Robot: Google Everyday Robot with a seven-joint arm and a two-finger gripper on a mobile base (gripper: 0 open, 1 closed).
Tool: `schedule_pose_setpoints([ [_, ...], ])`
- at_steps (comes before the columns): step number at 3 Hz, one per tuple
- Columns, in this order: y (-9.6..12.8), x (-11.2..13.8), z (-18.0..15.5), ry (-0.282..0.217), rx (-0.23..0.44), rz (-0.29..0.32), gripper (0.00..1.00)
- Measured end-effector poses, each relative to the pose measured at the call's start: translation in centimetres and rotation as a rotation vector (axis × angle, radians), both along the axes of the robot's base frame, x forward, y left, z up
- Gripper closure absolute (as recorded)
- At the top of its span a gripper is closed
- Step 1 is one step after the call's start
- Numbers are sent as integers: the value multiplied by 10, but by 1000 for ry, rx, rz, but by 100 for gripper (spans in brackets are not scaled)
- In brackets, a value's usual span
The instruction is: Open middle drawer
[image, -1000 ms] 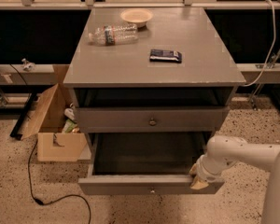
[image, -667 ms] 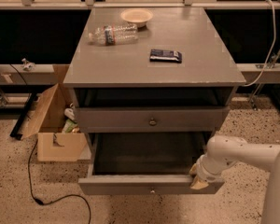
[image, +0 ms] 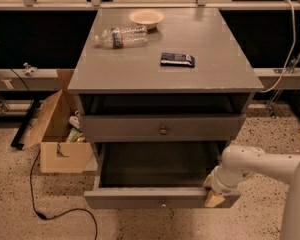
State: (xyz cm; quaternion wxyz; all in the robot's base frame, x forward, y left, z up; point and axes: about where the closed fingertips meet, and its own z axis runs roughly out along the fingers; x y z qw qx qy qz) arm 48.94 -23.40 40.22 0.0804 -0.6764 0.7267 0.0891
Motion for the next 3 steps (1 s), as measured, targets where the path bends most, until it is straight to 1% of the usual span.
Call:
schedule_pose_setpoints([
  [1, -1, -1, 2, -3, -2, -3, 0],
  [2, -5, -9, 12, -23, -13, -20, 0],
  [3, -18, -27, 48, -91, -31, -63, 0],
])
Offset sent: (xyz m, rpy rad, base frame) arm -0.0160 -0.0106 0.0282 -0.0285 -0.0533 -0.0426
